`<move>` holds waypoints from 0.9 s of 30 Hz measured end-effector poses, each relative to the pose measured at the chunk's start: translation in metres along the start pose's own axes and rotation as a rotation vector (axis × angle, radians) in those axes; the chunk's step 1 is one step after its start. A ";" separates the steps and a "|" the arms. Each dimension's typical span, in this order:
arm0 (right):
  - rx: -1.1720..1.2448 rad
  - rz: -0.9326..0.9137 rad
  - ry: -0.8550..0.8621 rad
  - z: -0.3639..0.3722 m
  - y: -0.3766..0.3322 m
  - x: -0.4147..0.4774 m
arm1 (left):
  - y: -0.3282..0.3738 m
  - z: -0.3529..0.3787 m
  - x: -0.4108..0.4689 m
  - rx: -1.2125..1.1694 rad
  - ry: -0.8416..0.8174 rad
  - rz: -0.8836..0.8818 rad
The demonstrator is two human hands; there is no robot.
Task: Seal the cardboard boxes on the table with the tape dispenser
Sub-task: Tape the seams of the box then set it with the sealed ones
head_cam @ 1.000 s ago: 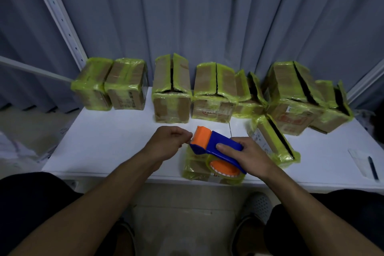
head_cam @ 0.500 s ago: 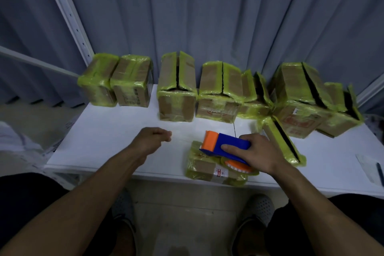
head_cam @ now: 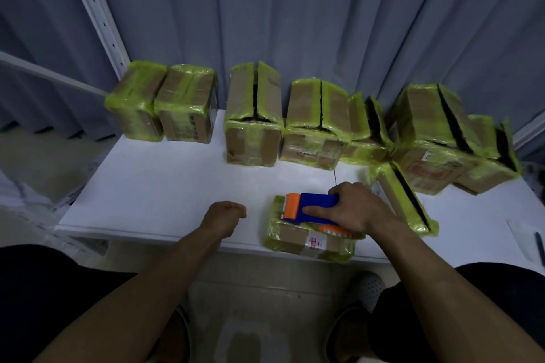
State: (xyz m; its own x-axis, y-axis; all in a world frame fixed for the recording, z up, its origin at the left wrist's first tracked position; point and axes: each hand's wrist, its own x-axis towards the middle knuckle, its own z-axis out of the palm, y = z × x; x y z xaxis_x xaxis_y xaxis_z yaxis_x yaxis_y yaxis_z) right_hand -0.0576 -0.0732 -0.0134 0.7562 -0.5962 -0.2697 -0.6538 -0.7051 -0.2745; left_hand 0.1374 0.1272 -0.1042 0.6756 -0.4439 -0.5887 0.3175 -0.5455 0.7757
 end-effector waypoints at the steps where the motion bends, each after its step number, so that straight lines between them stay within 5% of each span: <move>1: 0.007 0.006 -0.013 0.002 0.001 0.002 | -0.003 0.002 0.004 -0.029 0.002 -0.017; 14: -0.056 0.044 -0.113 0.017 0.003 0.017 | -0.028 0.033 0.029 -0.040 -0.089 -0.102; 22: -0.071 0.050 -0.097 0.018 0.002 0.018 | -0.034 0.050 0.028 0.103 -0.126 0.012; 27: -0.072 0.047 -0.080 0.018 0.001 0.016 | -0.036 0.042 0.031 0.270 -0.013 0.136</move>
State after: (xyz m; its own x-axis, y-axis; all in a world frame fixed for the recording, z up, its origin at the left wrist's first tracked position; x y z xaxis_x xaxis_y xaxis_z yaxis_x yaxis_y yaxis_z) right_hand -0.0466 -0.0763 -0.0350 0.7184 -0.5986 -0.3543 -0.6827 -0.7045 -0.1938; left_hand 0.1192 0.1036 -0.1596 0.6904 -0.5339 -0.4881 0.0350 -0.6492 0.7598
